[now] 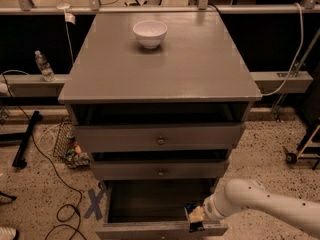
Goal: Pick rxbar blueberry from bottom drawer and place on counter
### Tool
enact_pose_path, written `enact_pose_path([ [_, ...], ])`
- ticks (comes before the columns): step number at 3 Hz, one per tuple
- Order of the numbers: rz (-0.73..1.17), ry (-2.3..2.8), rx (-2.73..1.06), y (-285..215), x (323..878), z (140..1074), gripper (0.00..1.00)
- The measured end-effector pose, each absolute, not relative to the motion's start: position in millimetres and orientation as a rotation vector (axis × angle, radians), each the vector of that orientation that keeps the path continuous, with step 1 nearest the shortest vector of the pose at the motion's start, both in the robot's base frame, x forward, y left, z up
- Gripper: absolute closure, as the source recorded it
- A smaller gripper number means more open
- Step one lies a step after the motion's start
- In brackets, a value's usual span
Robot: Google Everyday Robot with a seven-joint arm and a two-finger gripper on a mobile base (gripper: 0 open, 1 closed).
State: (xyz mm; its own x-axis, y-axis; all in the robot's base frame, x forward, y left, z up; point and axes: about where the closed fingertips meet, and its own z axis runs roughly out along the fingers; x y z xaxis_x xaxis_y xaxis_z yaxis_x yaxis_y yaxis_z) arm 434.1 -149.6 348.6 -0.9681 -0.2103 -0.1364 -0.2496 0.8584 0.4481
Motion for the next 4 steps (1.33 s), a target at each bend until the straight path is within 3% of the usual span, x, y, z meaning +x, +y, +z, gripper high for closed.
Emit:
enact_pose_path([
  [2, 0.822, 2.824, -0.513, -155.0, 450.3, 405.9, 1.0],
  [4, 0.786, 2.698, -0.776, -147.6, 461.8, 503.2, 1.0],
])
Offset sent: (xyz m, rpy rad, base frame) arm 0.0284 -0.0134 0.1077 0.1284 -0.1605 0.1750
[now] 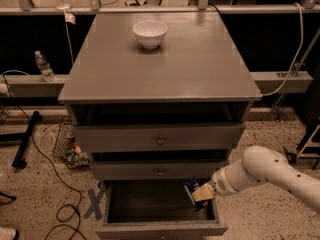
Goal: Pick rxbar blueberry from bottom drawer and place on counter
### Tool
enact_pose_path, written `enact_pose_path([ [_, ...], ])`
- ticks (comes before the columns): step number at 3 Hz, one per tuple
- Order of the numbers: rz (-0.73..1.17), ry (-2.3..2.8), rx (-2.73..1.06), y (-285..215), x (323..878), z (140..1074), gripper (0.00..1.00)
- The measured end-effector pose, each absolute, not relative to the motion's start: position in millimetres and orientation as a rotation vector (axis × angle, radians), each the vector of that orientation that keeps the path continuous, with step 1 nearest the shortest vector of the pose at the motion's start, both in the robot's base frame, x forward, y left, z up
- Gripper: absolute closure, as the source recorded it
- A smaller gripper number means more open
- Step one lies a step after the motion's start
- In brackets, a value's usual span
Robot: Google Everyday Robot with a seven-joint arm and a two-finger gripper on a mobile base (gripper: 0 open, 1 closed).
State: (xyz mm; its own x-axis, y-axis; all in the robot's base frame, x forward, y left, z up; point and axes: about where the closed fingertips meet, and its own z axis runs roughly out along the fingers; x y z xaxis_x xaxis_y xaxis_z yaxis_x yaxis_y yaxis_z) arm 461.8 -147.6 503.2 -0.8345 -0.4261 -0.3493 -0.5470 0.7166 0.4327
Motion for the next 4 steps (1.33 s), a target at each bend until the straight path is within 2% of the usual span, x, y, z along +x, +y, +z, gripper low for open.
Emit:
enact_pose_path([
  [2, 0.786, 2.642, -0.857, -144.7, 460.8, 527.9, 1.0],
  [4, 0.687, 2.509, -1.179, -119.5, 466.9, 608.7, 1.0],
])
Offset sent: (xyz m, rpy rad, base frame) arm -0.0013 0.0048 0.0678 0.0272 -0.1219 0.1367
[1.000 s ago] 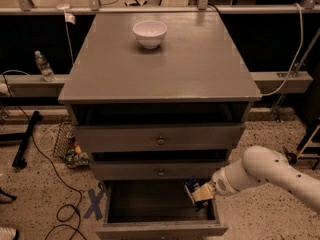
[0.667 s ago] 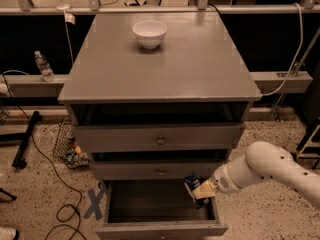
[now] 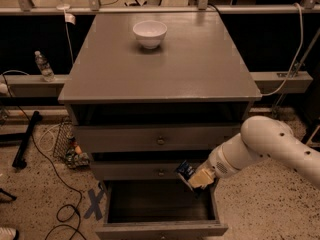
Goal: Pick rxbar blueberry from bottom drawer and place on counter
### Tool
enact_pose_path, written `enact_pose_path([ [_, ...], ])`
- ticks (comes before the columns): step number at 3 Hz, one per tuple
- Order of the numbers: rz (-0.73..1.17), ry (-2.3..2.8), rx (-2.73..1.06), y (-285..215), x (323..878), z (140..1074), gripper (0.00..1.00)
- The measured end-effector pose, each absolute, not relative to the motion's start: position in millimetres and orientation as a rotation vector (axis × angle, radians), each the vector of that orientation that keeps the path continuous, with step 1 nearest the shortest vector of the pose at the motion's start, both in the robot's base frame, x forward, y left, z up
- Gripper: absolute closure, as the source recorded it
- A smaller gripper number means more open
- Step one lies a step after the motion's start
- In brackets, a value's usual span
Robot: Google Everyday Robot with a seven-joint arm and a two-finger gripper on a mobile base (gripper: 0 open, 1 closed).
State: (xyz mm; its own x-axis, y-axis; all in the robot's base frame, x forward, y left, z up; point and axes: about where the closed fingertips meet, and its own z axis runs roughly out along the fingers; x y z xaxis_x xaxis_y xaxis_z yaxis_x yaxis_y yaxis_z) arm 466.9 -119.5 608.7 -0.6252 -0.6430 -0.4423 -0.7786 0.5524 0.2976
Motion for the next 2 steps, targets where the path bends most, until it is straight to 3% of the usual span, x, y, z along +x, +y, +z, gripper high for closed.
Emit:
enact_pose_path([
  [2, 0.557, 2.437, -1.338, -106.3, 494.7, 677.7, 1.0],
])
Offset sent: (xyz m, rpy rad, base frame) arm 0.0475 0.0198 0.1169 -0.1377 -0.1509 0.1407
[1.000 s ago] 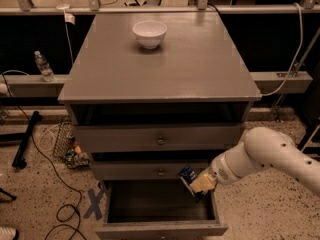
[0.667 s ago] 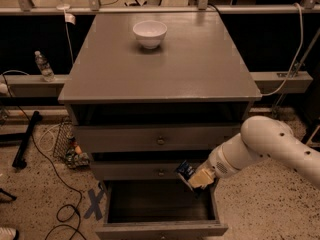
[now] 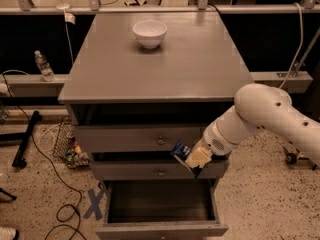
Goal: Pick rxbar blueberry from bottom drawer and place on counter
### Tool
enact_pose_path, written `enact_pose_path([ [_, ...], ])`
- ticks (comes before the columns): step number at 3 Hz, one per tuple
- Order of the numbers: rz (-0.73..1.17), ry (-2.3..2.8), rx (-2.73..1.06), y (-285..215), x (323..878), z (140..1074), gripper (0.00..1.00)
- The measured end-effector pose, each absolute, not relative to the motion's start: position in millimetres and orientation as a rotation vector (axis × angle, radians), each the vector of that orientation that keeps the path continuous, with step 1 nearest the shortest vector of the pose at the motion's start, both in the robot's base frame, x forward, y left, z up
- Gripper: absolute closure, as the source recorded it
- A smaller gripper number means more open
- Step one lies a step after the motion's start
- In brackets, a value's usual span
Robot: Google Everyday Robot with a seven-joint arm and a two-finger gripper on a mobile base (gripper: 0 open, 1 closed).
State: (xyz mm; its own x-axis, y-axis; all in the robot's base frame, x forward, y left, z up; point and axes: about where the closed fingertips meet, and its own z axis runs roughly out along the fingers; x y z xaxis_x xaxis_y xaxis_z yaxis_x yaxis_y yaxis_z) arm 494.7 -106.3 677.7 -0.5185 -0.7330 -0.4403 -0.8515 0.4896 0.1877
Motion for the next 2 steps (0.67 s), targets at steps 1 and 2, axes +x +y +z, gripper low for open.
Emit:
enact_pose_path([
  [1, 0.432, 2.412, -1.393, -97.4, 502.4, 718.2, 1.0],
  [2, 0.432, 2.412, -1.393, -97.4, 502.4, 718.2, 1.0],
])
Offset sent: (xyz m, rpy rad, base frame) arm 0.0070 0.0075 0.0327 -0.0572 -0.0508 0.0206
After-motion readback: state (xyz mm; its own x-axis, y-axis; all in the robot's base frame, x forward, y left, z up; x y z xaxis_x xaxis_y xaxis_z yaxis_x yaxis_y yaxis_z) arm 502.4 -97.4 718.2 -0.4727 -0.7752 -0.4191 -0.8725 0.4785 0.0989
